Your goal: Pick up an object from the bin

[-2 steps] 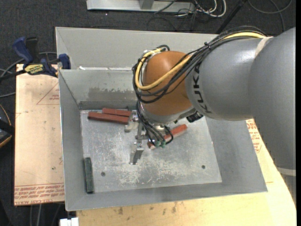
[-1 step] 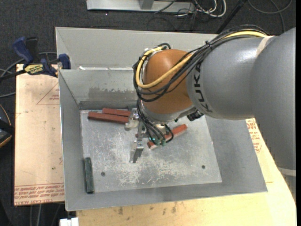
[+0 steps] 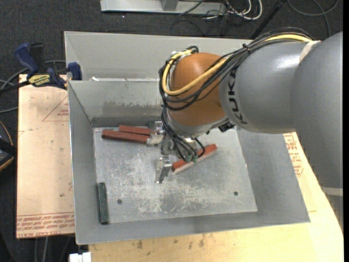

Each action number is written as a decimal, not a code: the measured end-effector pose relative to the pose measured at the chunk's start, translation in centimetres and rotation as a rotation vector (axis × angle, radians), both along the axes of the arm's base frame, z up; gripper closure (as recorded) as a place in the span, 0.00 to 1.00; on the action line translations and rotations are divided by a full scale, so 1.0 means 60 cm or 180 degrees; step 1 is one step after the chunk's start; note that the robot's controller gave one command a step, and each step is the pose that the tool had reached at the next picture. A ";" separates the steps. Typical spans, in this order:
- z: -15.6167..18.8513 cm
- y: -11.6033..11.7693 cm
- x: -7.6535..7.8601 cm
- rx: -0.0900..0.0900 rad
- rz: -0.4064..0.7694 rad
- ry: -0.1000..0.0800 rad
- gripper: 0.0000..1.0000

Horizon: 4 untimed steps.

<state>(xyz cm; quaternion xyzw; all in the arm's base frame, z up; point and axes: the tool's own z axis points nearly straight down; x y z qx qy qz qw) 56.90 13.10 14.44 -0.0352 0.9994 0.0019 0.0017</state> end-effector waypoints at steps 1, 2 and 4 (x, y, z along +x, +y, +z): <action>-0.099 -0.082 0.023 -0.0009 0.0336 -0.0012 0.00; -0.120 -0.105 0.032 0.0015 -0.0090 -0.0008 0.00; -0.108 -0.220 0.035 0.0001 0.0202 -0.0060 1.00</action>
Offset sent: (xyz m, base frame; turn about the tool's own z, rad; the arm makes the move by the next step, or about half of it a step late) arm 0.0169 -0.0733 -0.0744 0.0762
